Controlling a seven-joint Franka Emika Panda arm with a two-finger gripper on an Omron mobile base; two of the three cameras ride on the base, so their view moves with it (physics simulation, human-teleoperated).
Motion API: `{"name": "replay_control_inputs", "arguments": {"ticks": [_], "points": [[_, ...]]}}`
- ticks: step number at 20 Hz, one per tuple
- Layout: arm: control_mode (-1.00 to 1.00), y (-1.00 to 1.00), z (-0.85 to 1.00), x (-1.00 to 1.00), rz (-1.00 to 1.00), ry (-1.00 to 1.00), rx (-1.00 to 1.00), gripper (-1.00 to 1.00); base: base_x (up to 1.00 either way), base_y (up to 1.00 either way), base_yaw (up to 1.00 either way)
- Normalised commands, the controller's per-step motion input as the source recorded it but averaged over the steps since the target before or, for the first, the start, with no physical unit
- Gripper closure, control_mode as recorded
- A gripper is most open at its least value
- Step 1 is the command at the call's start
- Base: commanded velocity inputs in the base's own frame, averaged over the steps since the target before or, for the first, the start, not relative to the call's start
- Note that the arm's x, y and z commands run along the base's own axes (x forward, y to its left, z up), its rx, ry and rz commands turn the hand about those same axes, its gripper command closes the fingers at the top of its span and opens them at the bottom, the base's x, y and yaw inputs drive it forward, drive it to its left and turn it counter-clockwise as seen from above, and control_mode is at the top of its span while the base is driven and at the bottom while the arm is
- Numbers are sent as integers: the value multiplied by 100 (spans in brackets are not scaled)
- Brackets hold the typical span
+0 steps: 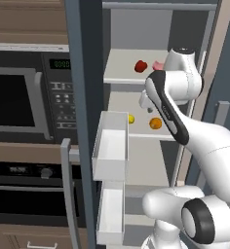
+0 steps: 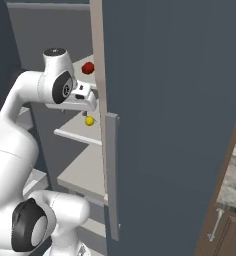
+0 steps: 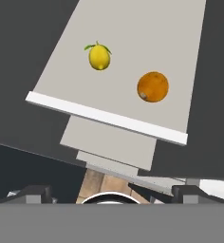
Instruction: Take the lemon and orange from the second highest rack and move them to the highest rack where the bell pepper and steak are located, to maximize freezer space. Close the freezer door after rearranging.
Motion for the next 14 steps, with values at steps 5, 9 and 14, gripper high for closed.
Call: {"name": "replay_control_inputs", "arguments": {"ticks": [5,9,14], "points": [[-100,0,-2,-6,0,-3,0,-100,2,0,0],[-100,9,-14,-38,0,-7,0,-100,0,0,0],[-100,13,-16,-45,0,0,3,-100,0,0,0]]}}
